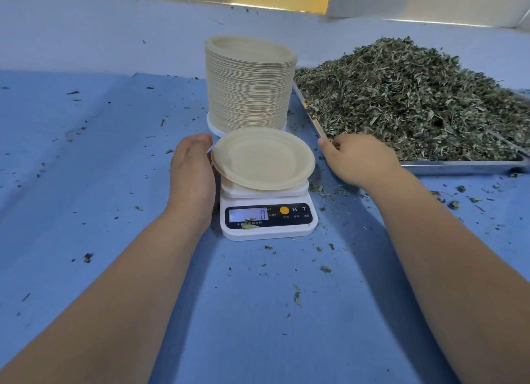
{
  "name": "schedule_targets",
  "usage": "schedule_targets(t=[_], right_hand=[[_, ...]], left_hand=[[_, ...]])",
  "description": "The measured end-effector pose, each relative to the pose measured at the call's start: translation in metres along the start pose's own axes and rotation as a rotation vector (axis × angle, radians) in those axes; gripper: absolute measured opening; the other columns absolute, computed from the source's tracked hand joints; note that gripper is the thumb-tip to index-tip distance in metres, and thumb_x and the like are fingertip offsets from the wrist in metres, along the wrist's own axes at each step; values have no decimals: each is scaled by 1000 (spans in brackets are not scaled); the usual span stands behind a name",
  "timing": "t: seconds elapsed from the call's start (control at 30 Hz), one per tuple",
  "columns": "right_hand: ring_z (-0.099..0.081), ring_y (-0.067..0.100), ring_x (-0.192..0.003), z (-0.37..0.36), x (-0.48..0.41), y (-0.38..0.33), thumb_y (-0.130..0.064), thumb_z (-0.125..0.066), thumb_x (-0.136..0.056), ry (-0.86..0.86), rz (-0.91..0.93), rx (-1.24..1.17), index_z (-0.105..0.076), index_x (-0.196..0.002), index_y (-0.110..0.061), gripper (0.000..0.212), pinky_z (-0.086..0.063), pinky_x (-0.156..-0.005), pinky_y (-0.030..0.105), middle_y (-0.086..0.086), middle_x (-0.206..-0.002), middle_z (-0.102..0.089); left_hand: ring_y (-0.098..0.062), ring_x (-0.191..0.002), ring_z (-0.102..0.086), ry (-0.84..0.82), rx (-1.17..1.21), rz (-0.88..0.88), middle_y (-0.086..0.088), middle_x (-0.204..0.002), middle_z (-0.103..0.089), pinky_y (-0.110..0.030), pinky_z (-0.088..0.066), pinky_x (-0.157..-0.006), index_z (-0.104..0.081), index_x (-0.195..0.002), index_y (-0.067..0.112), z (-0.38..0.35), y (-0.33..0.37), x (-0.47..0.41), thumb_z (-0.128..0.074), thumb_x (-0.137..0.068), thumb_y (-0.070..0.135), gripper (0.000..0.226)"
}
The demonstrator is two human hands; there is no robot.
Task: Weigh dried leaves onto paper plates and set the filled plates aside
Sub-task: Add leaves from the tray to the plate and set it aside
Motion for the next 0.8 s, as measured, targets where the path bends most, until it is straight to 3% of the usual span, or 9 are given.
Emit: schedule_targets(t=[0.07,0.13,0.4,0.5,0.6,0.8], right_hand=[[-52,25,-66,3,2,0,-61,-26,-102,58,-7,-30,-50,-75,-17,57,-38,-59,33,6,-73,-55],[-51,23,-63,8,2,1,-56,-31,-103,110,-11,-51,-51,-75,-16,53,-34,-54,30,6,-71,-55],[-49,26,-54,35,10,-1,-34,-46,-102,411,63,-271,-54,-78,-14,32,-32,-48,29,1,-59,-51],[-49,27,-56,34,8,1,-35,-45,-103,381,45,-275,-58,-84,-11,33,-35,-50,31,3,-62,-52],[-52,29,-64,22,3,5,-38,-42,-100,246,-18,-183,-59,-84,-14,34,-42,-56,32,6,-71,-58],[-43,25,-57,12,0,4,-41,-37,-101,117,-26,-150,-43,-68,-16,42,-31,-52,29,6,-64,-49]], left_hand=[[-7,-72,-54,36,39,24,12,-81,-56,-28,-49,-73,-58,-96,1,3,-1,1,-50,-94,23,24],[-7,-95,-65,67,65,44,11,-105,-67,-30,-55,-92,-67,-101,18,5,-2,3,-51,-98,25,18],[-7,-110,-65,92,83,60,9,-122,-65,-30,-55,-99,-66,-103,28,7,2,8,-48,-102,24,19],[-6,-110,-65,89,74,56,9,-121,-64,-32,-55,-101,-65,-102,30,7,3,10,-47,-102,24,19],[-6,-112,-64,79,43,53,10,-121,-65,-33,-54,-102,-65,-103,31,6,3,10,-46,-101,25,20],[-3,-112,-63,50,26,38,11,-121,-64,-30,-53,-99,-65,-103,33,5,5,11,-46,-101,29,19]])
Point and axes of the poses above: each hand's wrist, its own x-axis away from the middle knuckle, its own z-axis out of the back of the hand, y = z × x, the point moved 9 cm from there along -x, towards the middle knuckle
